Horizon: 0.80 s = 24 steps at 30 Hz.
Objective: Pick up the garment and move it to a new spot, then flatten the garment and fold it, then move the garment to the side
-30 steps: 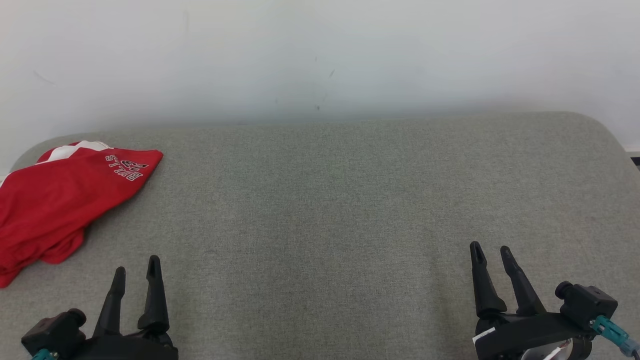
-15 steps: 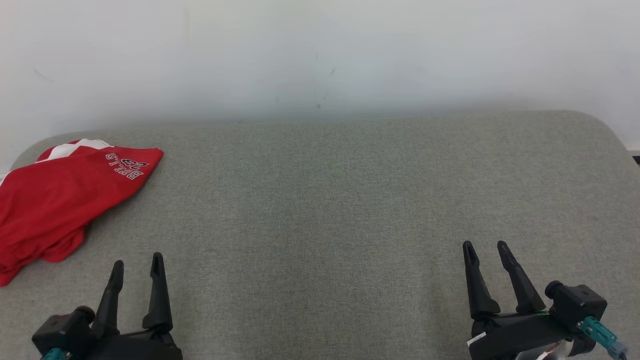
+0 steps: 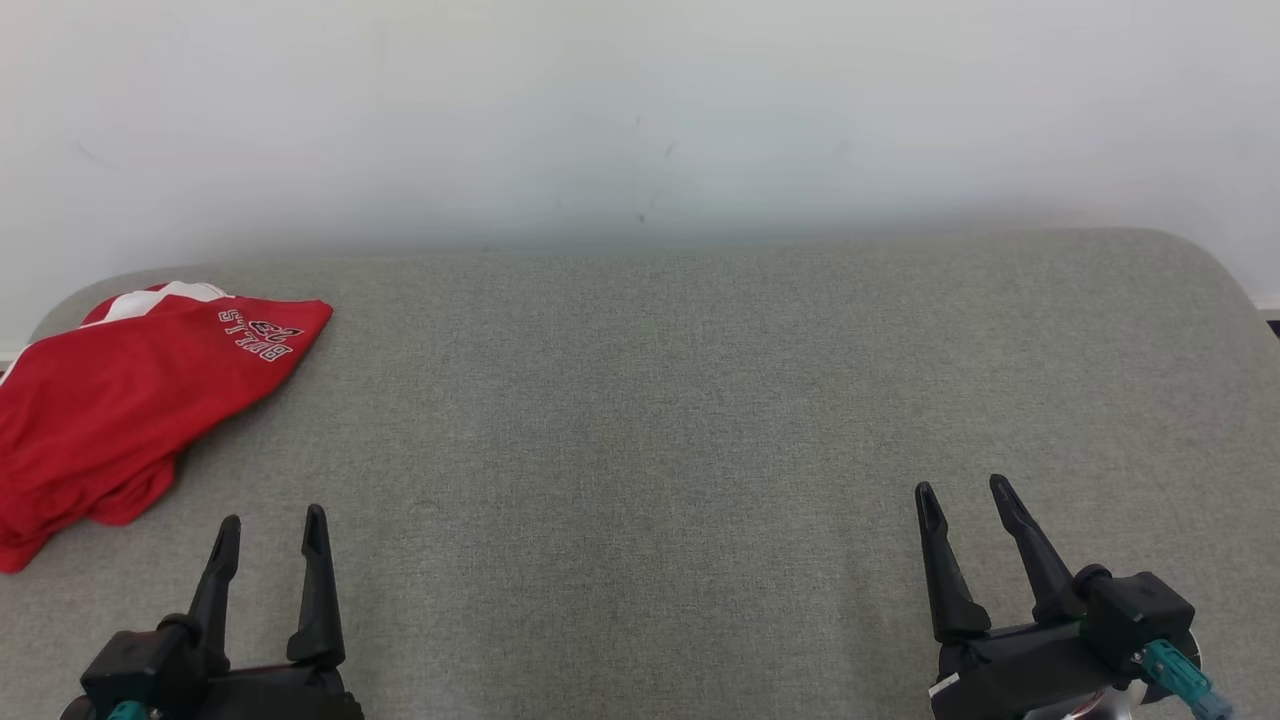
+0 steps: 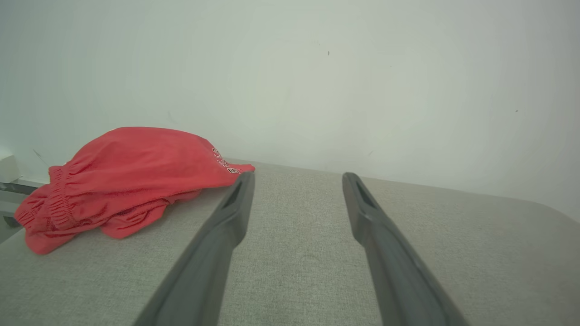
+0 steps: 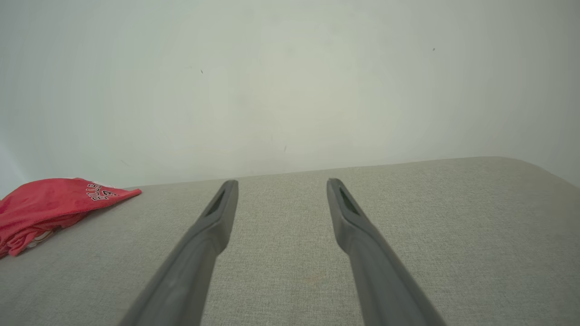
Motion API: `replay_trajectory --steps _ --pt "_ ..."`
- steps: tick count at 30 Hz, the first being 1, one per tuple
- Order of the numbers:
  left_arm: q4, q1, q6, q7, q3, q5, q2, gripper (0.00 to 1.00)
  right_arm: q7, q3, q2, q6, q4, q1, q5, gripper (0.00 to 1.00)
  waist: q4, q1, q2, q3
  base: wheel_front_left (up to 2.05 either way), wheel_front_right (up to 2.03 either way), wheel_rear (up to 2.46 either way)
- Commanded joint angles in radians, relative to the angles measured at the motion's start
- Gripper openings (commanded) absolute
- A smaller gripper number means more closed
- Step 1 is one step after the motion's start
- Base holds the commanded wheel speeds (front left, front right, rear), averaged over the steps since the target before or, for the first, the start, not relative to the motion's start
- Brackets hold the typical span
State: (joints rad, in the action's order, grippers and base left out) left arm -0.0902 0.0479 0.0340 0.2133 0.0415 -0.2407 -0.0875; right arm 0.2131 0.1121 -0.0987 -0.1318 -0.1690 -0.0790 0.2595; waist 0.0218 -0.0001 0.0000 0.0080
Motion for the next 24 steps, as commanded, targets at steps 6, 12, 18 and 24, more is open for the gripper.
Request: replay_trajectory --steps 6,12,18,24 --pt "0.007 -0.010 -0.005 0.019 0.004 0.060 -0.006 1.00 0.019 -0.008 -0.007 0.002 0.014 0.011 -0.056 1.00 0.000 0.0001 0.0000 -0.003 0.00 0.00 0.00" --pt "0.008 -0.014 -0.005 0.030 0.012 0.095 -0.003 1.00 0.030 -0.020 0.000 0.002 0.023 0.019 -0.087 1.00 -0.003 0.0001 0.0000 -0.007 0.00 0.00 0.00" --pt "-0.002 -0.020 0.004 0.041 0.027 0.117 0.004 1.00 0.041 -0.032 0.016 0.002 0.027 0.028 -0.050 1.00 -0.006 0.0001 0.0000 -0.011 0.00 0.00 0.00" --pt "-0.003 -0.030 0.007 0.052 0.025 0.150 0.009 1.00 0.052 -0.023 0.016 0.002 0.023 0.031 -0.055 1.00 -0.005 0.0001 0.0000 -0.013 0.00 0.00 0.00"
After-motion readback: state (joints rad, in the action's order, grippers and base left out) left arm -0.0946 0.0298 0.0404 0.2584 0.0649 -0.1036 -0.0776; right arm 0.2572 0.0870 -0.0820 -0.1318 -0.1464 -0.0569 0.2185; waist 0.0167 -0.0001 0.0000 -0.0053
